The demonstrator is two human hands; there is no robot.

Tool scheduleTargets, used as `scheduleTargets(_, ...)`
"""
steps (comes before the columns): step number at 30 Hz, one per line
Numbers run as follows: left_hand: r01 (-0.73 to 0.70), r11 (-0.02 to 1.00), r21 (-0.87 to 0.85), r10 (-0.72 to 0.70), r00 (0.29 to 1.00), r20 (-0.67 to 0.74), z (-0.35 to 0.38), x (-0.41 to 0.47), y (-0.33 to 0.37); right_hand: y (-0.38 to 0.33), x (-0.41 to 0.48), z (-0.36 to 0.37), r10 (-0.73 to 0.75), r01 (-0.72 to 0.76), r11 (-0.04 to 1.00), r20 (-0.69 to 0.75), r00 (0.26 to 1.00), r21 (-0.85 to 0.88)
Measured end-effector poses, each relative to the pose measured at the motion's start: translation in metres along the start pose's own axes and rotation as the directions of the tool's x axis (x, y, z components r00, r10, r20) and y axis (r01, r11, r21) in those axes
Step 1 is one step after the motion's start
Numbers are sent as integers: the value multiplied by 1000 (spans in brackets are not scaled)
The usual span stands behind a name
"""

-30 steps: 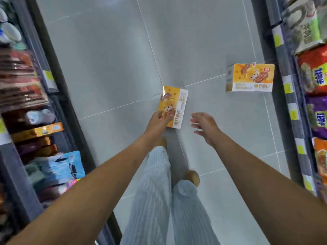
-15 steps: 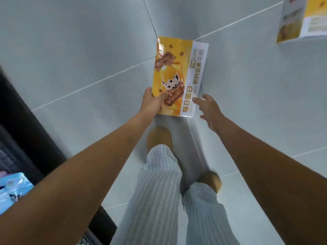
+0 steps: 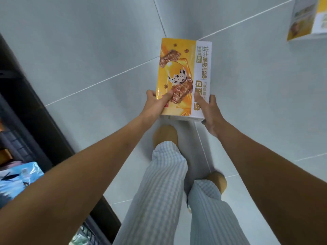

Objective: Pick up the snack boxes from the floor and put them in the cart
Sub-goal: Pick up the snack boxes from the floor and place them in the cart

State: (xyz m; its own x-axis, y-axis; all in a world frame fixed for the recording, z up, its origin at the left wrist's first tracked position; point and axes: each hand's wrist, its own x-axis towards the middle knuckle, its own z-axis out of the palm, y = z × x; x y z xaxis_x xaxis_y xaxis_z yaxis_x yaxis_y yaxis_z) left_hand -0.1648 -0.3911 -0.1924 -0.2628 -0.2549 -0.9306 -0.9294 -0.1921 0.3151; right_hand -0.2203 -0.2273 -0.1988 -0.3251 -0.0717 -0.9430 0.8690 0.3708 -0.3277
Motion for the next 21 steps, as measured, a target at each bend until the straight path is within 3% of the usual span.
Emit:
scheduleTargets(7,50,995,-86,-46,998,49,-19,-106,5,-30,-102,-11,-33,32,986,-6,999,-162)
scheduleTargets(11,93,959,-269,-91,996,17,-29,-165,5,-49,-172,-20,-54,64,967,44,998,-246)
scheduleTargets(13,111,912,-394,-87,993,78,-34,-190,5,-56,-205,-28,-66,90,948,86,994,-306)
scheduleTargets(16,51,871,-489,5,994,112,-33,-232,-5,-59,-248,-40,-117,175,896,164,980,-408)
scheduleTargets(21,-62,836,-546,83,996,14,-23,-301,-34,-56,-305,-54,-69,199,863,282,957,-465)
